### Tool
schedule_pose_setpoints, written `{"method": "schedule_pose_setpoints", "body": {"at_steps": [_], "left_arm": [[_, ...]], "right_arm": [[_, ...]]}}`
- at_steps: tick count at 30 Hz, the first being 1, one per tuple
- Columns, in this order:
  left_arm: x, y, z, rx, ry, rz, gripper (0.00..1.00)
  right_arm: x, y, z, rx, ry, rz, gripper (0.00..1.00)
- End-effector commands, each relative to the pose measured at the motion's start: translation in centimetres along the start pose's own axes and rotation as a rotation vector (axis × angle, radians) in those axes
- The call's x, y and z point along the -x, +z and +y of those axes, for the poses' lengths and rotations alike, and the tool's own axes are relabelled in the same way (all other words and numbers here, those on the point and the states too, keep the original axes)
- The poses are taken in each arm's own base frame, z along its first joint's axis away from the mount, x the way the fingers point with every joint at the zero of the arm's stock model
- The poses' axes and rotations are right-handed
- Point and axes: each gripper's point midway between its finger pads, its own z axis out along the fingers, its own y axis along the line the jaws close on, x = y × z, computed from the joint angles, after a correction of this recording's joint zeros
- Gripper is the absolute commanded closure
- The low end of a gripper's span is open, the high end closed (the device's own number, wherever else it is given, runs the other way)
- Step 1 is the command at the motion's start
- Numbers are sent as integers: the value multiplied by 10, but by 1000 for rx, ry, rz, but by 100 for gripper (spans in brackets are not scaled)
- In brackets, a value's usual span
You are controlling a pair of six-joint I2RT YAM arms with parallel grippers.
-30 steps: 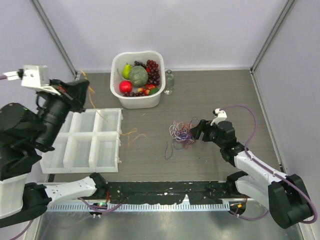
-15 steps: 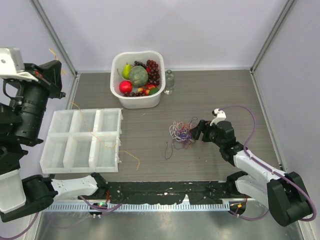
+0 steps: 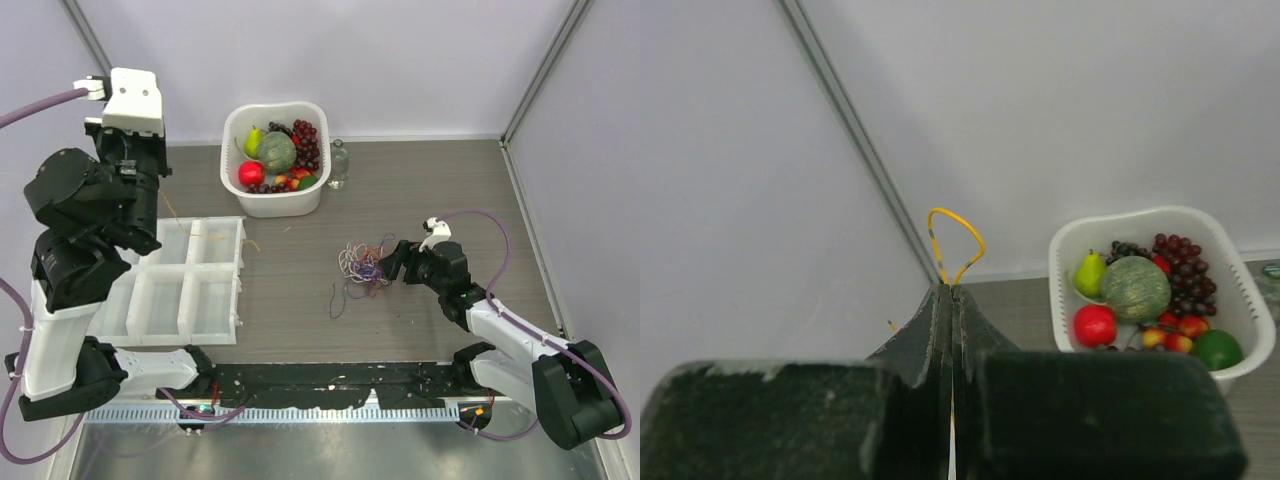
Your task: Untangle the cables
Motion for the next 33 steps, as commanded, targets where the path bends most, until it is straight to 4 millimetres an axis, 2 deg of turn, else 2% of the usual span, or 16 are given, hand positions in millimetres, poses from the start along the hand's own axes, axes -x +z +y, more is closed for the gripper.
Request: {"method": "schedule_pose_setpoints", "body": {"at_steps": [1, 4, 10, 15, 18, 19, 23, 25, 27, 29, 33], "left_arm": [[3, -5, 30, 112, 36, 3, 100], [-6, -11, 41, 148, 54, 26, 100], [-49, -21, 43, 193, 130, 107, 100], [-74, -31, 51, 225, 143, 140, 100], [-96, -32, 39, 209, 159, 172, 100], [-106, -30, 29, 189, 171, 185, 100], [-141, -18, -13, 141, 265, 248, 100], [-158, -4, -27, 111, 278, 289, 100], [-183, 15, -28, 111, 209, 366, 100], [-210, 35, -20, 141, 130, 453, 100], [-225, 68, -5, 233, -45, 482, 100]], "right_arm": [[19, 2, 11, 36, -9, -52, 20], [19, 3, 11, 39, -9, -48, 20], [18, 3, 11, 40, -7, -45, 20], [18, 2, 11, 42, -7, -49, 20], [18, 3, 12, 43, -9, -45, 20], [17, 2, 12, 43, -8, -45, 20], [18, 3, 12, 42, -7, -47, 20], [17, 3, 11, 40, -8, -41, 20], [18, 2, 12, 45, -9, -49, 20], [19, 1, 12, 43, -10, -55, 20], [19, 1, 12, 44, -13, -54, 20]]}}
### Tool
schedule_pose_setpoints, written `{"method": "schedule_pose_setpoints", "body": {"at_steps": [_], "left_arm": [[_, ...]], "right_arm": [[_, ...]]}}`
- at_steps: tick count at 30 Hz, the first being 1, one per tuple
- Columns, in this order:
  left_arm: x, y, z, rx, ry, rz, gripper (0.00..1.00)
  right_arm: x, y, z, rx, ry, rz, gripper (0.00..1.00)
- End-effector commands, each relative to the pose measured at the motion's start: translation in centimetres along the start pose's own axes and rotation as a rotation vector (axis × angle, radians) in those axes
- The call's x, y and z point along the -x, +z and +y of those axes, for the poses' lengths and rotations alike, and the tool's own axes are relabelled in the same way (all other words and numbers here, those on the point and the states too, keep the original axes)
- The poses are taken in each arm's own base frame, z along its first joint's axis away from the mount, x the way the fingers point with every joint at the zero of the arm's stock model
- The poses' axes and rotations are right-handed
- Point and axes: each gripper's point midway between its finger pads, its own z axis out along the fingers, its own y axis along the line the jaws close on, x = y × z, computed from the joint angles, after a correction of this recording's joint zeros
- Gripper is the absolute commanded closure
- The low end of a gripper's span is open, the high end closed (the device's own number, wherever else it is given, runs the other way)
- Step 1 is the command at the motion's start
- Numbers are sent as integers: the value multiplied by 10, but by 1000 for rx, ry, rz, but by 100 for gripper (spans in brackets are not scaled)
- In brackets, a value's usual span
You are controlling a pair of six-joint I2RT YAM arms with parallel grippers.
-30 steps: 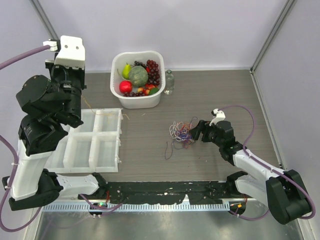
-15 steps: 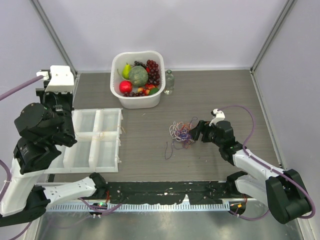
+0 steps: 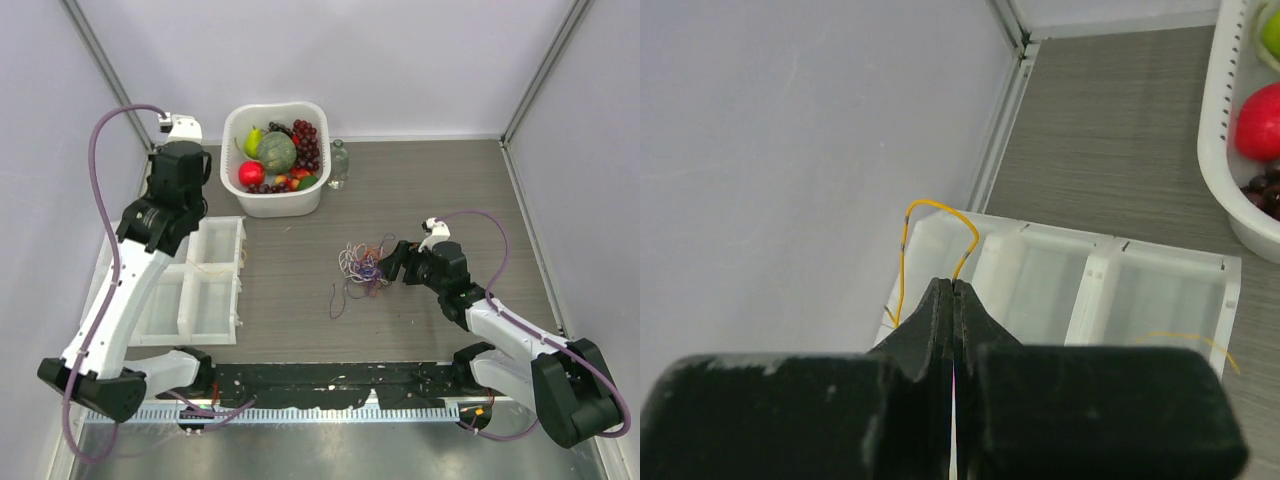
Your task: Untangle the cables
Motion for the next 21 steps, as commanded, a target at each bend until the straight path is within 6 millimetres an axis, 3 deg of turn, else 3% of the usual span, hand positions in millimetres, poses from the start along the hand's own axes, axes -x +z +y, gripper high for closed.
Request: {"method": "schedule_pose_setpoints", "body": {"at_steps": [1, 5, 8, 11, 13, 16, 18, 21], "left_arm": [[7, 32, 0, -69, -324, 39, 100], [-6, 73, -17, -94, -457, 167, 100], [-17, 83, -29, -101, -478, 194, 100], [-36, 76, -35, -108, -508, 234, 100], [-58, 67, -51, -161, -540, 273, 100], [-94, 50, -95, -321, -615, 366, 100], [-101, 37, -133, -498, -697, 410, 100], [-103, 25, -170, -659, -825, 457, 100]], "right_arm": [[21, 1, 11, 35, -11, -61, 20], [20, 1, 11, 35, -12, -57, 20], [20, 0, 12, 36, -14, -62, 20], [21, 0, 12, 38, -14, -63, 20], [20, 1, 13, 40, -11, -57, 20], [19, 3, 13, 42, -12, -47, 20], [18, 4, 13, 40, -11, -43, 20], [19, 4, 13, 41, -10, -44, 20]]}}
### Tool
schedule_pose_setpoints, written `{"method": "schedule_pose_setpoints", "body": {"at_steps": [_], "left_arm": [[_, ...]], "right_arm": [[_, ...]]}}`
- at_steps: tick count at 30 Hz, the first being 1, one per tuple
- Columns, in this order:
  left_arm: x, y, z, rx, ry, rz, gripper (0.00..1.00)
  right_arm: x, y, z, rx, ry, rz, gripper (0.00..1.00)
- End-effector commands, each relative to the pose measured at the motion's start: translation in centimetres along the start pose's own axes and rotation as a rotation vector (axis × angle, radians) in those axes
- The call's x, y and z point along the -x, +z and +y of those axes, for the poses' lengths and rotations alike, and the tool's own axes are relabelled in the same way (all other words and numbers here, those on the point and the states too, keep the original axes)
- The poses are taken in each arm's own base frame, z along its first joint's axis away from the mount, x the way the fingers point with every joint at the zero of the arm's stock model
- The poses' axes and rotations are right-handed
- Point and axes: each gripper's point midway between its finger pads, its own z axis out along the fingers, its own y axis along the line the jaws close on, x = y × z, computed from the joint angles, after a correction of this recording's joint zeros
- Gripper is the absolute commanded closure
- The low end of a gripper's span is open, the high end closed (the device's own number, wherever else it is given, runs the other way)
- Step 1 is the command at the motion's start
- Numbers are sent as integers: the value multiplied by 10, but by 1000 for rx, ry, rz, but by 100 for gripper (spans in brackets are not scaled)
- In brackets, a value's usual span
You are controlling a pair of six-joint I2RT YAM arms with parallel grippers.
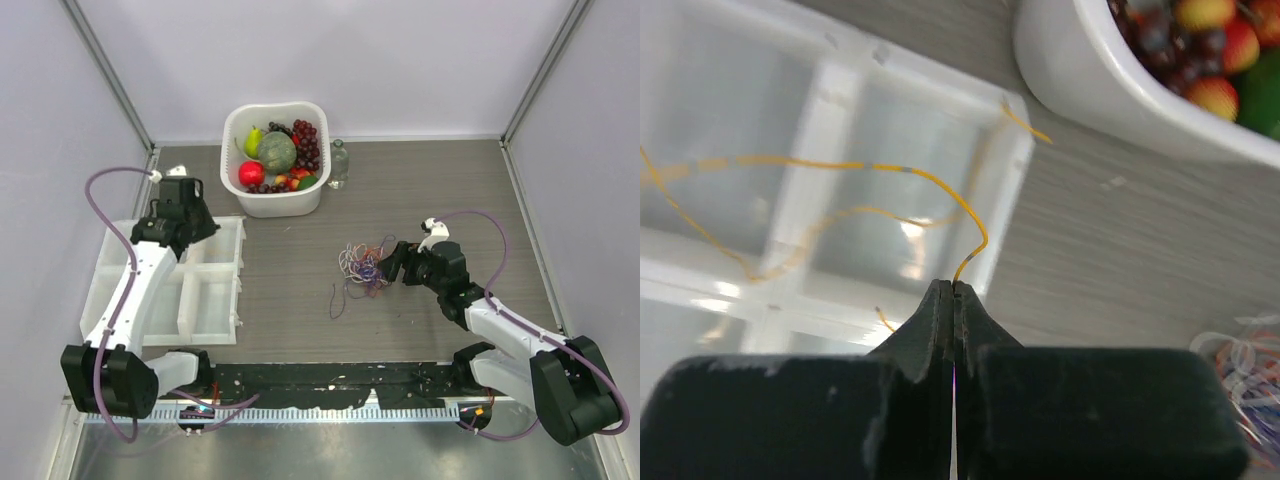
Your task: Untangle the cables
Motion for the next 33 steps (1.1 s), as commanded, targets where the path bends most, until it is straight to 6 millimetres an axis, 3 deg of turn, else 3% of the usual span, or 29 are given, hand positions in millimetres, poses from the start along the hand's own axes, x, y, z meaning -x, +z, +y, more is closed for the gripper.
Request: {"method": "schedule_pose_setpoints", "body": {"at_steps": [1, 6, 11, 16, 20, 26, 33], "left_arm": [[-17, 3, -72, -373, -215, 78, 100], [-4, -5, -108, -563, -253, 82, 100], [33, -47, -134, -745, -230, -21, 100], [61, -90, -139, -818, -223, -120, 100], [60, -104, -145, -874, -223, -99, 100], [39, -92, -150, -890, -234, -34, 100], [30, -47, -117, -685, -223, -41, 100]], "right_arm": [[21, 2, 13, 39, -12, -53, 20], [21, 2, 13, 39, -15, -56, 20], [21, 2, 13, 39, -13, -55, 20], [20, 3, 13, 38, -15, -50, 20], [20, 4, 13, 37, -15, -47, 20], [20, 3, 14, 39, -16, -49, 20], [21, 2, 14, 41, -19, -55, 20]]}}
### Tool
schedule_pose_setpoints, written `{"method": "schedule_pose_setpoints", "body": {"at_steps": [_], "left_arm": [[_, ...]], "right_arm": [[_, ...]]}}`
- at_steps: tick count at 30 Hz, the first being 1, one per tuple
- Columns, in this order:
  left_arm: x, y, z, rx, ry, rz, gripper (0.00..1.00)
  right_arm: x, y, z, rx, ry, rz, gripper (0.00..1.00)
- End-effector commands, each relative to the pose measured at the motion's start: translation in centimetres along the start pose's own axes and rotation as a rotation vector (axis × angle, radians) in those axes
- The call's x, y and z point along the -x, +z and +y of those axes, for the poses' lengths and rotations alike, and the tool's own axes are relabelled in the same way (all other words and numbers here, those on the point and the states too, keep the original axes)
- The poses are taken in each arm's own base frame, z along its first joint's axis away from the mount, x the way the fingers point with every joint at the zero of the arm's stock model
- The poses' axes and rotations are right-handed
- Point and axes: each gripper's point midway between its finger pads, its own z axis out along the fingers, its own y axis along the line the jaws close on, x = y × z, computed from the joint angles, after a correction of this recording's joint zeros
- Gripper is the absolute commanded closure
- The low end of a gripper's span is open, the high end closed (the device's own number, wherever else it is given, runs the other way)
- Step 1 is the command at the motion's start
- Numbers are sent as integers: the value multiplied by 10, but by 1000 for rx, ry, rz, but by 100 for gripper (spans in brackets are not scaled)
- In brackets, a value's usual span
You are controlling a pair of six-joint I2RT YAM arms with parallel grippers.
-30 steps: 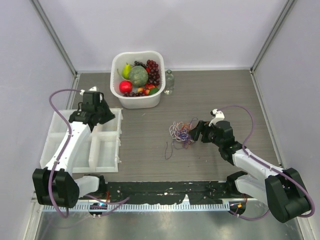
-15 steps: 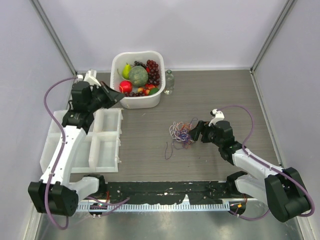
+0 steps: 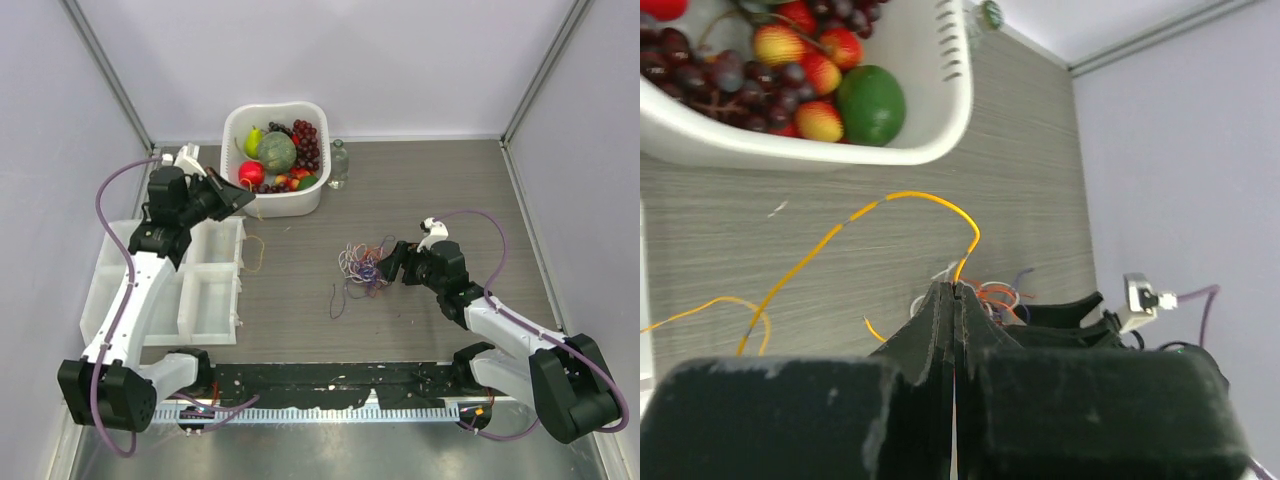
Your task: Untangle the cables
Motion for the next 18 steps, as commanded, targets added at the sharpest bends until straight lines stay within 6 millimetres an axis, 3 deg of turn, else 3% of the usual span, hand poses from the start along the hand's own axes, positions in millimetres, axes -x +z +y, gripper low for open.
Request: {"method": "schedule_pose_setpoints", "body": {"at_steps": [1, 4, 11, 15, 18], "left_arm": [[17, -1, 32, 108, 27, -52, 100], [42, -10, 56, 173, -2, -112, 100], [98, -30, 76, 253, -17, -210, 100], [112, -39, 93, 354, 48, -262, 100], [108, -30, 106, 349, 56, -278, 100]], "right_arm": [[23, 0, 12, 37, -16, -66, 20], [23, 0, 13, 39, -20, -65, 20], [22, 1, 13, 38, -19, -62, 20], [23, 1, 13, 38, -19, -65, 20], [22, 1, 14, 39, -19, -61, 20]]}}
